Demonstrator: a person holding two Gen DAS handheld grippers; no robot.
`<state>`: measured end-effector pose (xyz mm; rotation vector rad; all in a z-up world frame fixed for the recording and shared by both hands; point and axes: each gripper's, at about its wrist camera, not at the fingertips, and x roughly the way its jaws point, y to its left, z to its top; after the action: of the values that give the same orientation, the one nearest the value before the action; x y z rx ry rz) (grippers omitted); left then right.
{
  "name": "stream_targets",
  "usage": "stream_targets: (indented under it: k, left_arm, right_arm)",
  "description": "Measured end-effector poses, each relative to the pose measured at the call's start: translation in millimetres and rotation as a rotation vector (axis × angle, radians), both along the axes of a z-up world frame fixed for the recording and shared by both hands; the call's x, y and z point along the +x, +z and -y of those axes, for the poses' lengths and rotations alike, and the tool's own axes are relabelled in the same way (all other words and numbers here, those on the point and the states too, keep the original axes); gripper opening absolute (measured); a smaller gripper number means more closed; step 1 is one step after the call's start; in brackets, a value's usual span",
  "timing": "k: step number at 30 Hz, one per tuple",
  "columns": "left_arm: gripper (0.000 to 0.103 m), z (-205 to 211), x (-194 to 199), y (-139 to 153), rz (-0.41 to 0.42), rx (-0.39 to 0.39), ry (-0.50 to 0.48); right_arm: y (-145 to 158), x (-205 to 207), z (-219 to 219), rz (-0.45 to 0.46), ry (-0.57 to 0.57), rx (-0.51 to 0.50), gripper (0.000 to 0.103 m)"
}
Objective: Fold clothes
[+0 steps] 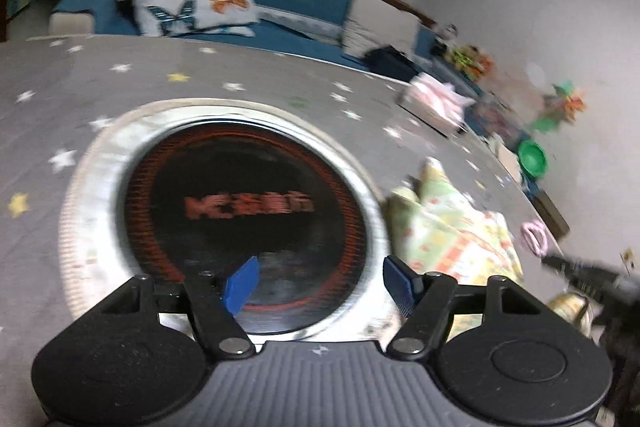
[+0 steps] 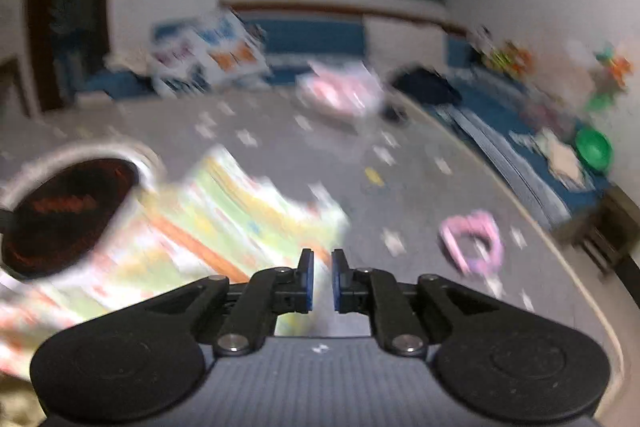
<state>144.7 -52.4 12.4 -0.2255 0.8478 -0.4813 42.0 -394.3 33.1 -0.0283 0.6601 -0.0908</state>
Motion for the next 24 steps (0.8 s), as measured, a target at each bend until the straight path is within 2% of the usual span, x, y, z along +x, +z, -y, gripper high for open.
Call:
stream_targets:
  k: [1,3,7,10,15,16,17,18,22,24]
  left_arm:
    - [0.071,6.1,0.6,0.0,0.0,0.004,-0.01]
    - [0.071,16.1,2.3,-0.5,-0.003,0.008,-0.018]
    - [0.073,24.1,6.2,-0.4,-0.006,0.013,-0.013]
    - [0.073,24.6,10.9,1.1,-0.003,0.016,-0.007]
    - [0.074,22.1,22.4,3.3,-0.005,-0.004,0.003]
    - [0.074,23.0,24.6,3.6,-0.007,-0.012,0.001]
    - [0.075,24.8,27.3,3.4,-0.011,-0.022,-0.004]
    - [0.076,27.3,29.7,2.9,-0.015,-0.03,-0.011]
    - [0.079,39.3,36.5,0.2,-0.031,-0.049,-0.032]
    - [0.079,44.7,38.9,-1.8,-0.038,-0.054,-0.037]
  right_arm:
    - [6.3,1.8,-3.1,0.021,0.035,0.01,0.012]
    - [7.7,18.7,-17.1,0.002,0.145,0.048,0.02]
    - [9.5,52.6,-44.8,-0.038,0.36,0.12,0.02]
    - [-6.4,83.4,-59.6,-0.109,0.439,0.134,0.02]
    - [-30.9,104.9,-75.8,-0.177,0.472,0.104,0.019]
    - [-33.4,104.8,-75.9,-0.183,0.481,0.105,0.016]
    - [-35.0,101.2,-73.9,-0.187,0.502,0.131,0.003]
    - [-34.6,97.1,-71.9,-0.182,0.514,0.149,0.002]
    - [-25.5,78.3,-64.2,-0.089,0.488,0.124,0.002]
    - [-23.5,83.2,-59.4,-0.079,0.468,0.121,0.012]
